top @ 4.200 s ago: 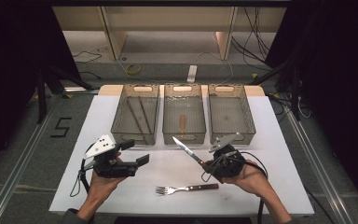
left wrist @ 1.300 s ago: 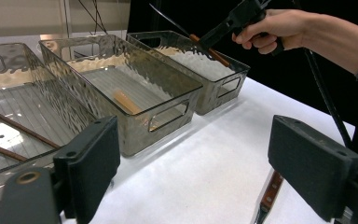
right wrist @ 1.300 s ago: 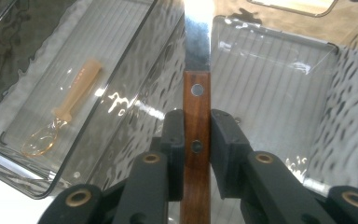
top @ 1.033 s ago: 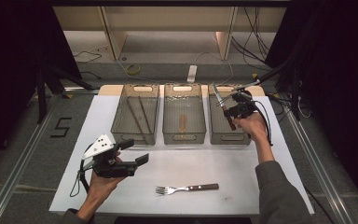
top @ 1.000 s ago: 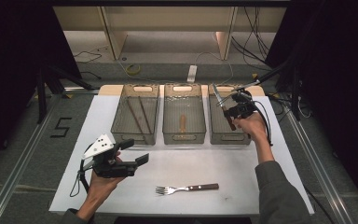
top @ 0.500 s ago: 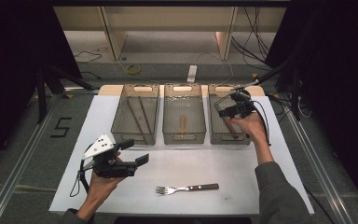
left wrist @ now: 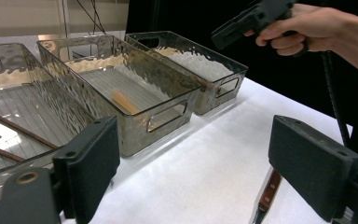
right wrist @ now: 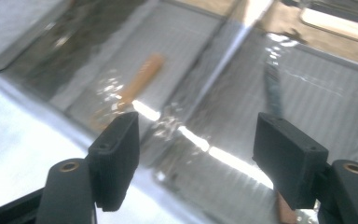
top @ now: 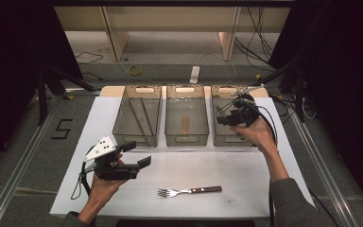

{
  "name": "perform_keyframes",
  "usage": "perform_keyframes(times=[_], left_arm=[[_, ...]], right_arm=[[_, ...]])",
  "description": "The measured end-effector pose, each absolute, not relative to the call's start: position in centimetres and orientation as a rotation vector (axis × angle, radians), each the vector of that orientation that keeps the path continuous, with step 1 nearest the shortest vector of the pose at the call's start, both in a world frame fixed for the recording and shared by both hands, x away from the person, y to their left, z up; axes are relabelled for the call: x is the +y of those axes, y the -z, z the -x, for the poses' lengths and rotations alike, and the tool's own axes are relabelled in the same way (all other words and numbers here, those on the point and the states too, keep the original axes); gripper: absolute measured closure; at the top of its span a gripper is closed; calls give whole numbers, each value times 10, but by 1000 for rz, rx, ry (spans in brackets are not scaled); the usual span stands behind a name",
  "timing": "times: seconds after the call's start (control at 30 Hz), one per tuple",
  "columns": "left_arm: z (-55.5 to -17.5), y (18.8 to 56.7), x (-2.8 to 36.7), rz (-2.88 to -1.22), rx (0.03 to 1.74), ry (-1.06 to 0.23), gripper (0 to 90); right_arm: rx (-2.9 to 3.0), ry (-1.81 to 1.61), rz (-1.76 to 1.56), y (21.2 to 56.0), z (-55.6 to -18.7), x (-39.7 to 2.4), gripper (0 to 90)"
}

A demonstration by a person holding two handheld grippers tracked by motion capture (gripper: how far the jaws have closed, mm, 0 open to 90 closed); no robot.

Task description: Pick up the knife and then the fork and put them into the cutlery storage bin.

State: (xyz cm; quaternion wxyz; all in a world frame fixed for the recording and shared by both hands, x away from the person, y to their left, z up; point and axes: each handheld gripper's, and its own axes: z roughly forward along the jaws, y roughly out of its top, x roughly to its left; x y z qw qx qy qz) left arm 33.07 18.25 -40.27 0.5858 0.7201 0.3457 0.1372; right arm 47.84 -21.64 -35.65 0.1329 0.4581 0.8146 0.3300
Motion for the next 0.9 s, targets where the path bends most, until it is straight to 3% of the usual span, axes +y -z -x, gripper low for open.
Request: perform_keyframes(times=[0.43,0.9], left_arm=[[-331,403,182,-1682,805,-320,161],[-330,403,182,-1681,801,-320,161]], right_arm=[[2513,-1046,-1067,356,-412,-188,300],[2598,-1014,-988,364,-391,-175,269]])
